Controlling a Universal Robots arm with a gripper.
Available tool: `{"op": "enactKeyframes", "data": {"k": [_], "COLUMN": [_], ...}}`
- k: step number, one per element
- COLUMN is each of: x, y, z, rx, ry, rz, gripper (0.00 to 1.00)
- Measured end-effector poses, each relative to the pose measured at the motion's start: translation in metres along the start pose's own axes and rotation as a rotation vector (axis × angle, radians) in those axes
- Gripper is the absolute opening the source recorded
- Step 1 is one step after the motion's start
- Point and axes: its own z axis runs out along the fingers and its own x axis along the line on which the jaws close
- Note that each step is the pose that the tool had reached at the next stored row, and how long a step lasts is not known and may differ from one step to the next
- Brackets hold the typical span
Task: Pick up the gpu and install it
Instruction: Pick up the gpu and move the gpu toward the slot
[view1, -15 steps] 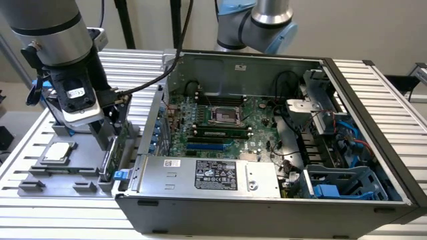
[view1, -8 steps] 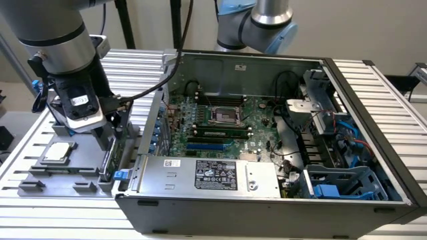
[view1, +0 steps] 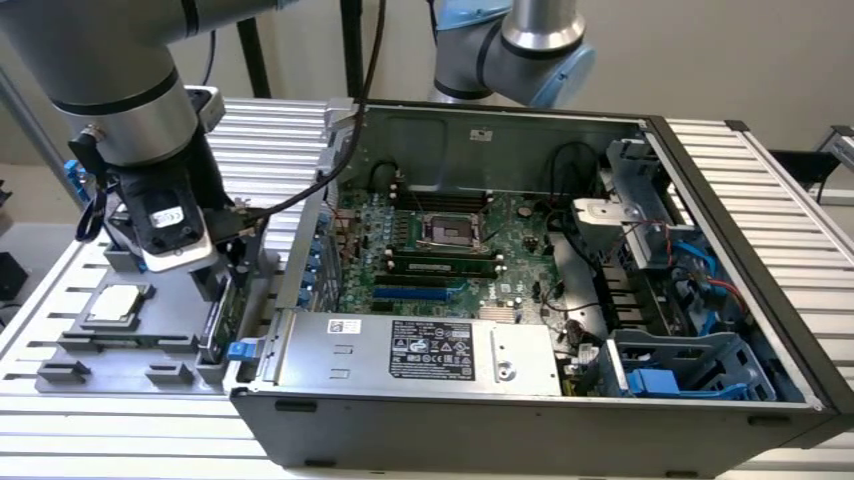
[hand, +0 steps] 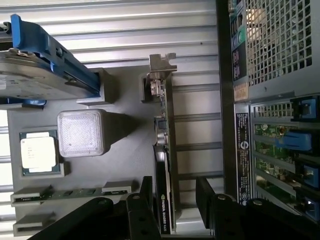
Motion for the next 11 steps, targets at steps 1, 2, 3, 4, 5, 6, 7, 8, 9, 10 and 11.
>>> {"op": "enactKeyframes", "data": {"k": [1,2,3,4,5,6,7,8,9,10,11], "x": [0.0,0.0,0.0,0.001,0.001,0.002,0.003,0.005,0.006,0.008,0.008], "y": [-0.0001,-0.0002,-0.0003,-0.0004,-0.0005,-0.0007,-0.0009,-0.0011,-0.0012,-0.0011,-0.0008], "z": [0.0018,0.0036,0.0054,0.0072,0.009,0.0108,0.0126,0.0144,0.0162,0.0181,0.0198], "rx": [0.0,0.0001,0.0001,0.0002,0.0002,0.0002,0.0002,0.0005,0.0005,0.0003,0.0003], "ry": [0.0,0.0,-0.0001,-0.0001,-0.0001,-0.0003,-0.0004,-0.0003,-0.0004,-0.0006,-0.0006], "rz": [0.001,0.003,0.004,0.005,0.006,0.007,0.008,0.009,0.011,0.013,0.014], "gripper": [0.48,0.48,0.48,0.48,0.48,0.48,0.48,0.48,0.48,0.48,0.48]}}
